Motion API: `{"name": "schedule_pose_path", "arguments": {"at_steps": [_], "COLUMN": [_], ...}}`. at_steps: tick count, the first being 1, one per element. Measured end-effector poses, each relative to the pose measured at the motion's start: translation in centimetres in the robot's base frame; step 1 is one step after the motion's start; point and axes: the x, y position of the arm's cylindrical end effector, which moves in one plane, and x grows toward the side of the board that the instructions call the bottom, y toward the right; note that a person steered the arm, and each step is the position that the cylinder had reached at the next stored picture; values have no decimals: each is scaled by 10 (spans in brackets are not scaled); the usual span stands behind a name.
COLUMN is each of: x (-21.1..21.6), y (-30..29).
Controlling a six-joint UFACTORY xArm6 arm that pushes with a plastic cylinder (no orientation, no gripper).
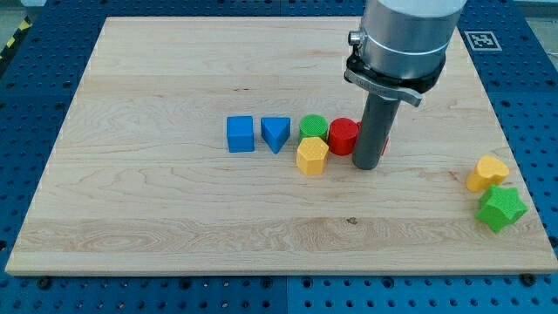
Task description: Point your arm at the yellow hexagon
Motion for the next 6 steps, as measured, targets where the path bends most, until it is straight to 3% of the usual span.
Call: {"name": "schedule_pose_path", "arguments": {"at_steps": [2, 3, 4, 6], "x": [-9, 18, 51, 52], "y": [7, 18, 3, -86]}}
